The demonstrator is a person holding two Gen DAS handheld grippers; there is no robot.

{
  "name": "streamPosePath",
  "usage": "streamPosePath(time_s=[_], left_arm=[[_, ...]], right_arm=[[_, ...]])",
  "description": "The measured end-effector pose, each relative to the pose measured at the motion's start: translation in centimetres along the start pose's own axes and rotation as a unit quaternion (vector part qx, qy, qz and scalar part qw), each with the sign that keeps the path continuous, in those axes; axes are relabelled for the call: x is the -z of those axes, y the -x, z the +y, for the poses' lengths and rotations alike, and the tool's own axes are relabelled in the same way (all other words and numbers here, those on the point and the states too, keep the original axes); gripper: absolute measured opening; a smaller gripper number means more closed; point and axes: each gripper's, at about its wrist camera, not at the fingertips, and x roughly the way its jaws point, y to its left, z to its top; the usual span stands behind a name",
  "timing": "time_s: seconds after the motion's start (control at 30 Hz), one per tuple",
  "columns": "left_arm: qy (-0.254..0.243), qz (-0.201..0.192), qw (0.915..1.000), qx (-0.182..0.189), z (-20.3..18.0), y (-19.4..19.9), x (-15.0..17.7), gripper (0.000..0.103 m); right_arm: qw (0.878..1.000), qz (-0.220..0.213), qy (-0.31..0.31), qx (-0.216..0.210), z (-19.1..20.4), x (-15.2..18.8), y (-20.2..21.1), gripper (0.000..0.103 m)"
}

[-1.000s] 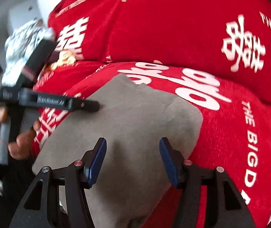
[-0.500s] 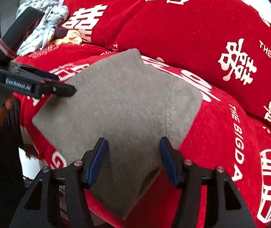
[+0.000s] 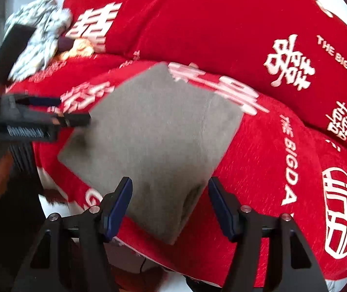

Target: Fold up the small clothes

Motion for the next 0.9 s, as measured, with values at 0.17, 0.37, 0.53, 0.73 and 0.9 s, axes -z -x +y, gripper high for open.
streamPosePath(time_s=[0.17,0.37,0.53,0.73,0.9], left_arm=[[0.008,0.0,0.9999,0.012,-1.1,0.3,-0.5,0.092],[0.014,0.008,0.9997,0.016,-2.2,0.5,0.3,0.092],[0.006,0.007,0.9994,-0.032,-3.2,0.8,0.7,0.092],[0.001,-0.007,0.9982,-0.059,-3.6,1.2,1.1,0.092],[-0.01,-0.016,0.9977,-0.065,-3.8,1.6,1.2,0.092]], right_arm=[[0.999,-0.005,-0.031,0.032,0.0,-1.2,0.2,0.078],[0.996,0.012,-0.09,0.018,-1.0,-0.9,-0.4,0.078],[0.993,0.028,-0.109,0.028,-1.3,-0.1,-0.7,0.078],[0.993,0.029,-0.112,0.025,-1.1,0.6,-0.1,0.078],[0.993,0.029,-0.113,0.029,-1.0,0.6,0.0,0.078]])
